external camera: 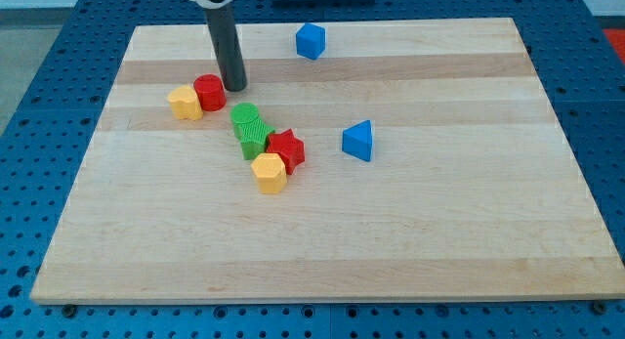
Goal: Separate green blocks from each other
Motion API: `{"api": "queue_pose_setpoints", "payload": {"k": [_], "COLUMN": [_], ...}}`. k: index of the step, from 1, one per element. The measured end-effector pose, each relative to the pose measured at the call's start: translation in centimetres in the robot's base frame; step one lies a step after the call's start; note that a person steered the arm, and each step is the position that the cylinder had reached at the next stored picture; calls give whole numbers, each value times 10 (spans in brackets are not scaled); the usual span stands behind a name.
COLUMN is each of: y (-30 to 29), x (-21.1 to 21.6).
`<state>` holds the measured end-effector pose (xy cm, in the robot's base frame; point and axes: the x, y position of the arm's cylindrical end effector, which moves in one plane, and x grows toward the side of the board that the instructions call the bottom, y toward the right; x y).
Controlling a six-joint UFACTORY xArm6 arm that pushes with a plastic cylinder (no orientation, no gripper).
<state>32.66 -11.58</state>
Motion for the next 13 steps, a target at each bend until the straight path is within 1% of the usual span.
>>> {"api": "queue_pose_setpoints", "payload": {"k": [1,2,3,4,5,6,7,8,9,10,11,12,13], "y": [26,26,16,-7,-40,-55,-54,-49,-19,40,50,32,-6], "x": [5,21,51,60,60,62,86,110,116,80,68,104,138]}}
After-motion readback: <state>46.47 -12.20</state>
